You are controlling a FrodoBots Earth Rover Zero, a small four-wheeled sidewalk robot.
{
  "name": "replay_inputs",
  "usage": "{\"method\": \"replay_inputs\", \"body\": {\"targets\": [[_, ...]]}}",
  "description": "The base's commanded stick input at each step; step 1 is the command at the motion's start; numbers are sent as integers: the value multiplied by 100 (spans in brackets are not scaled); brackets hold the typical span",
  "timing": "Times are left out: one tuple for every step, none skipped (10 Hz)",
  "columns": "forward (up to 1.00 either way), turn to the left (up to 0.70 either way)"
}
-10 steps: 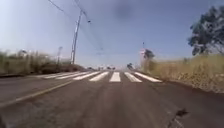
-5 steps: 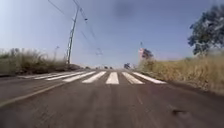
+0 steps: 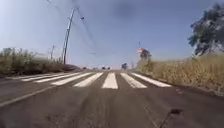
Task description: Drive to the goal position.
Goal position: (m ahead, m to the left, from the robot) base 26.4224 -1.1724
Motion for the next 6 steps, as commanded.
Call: {"method": "replay_inputs", "body": {"targets": [[100,0],[100,0],[100,0],[100,0],[100,0],[100,0]]}}
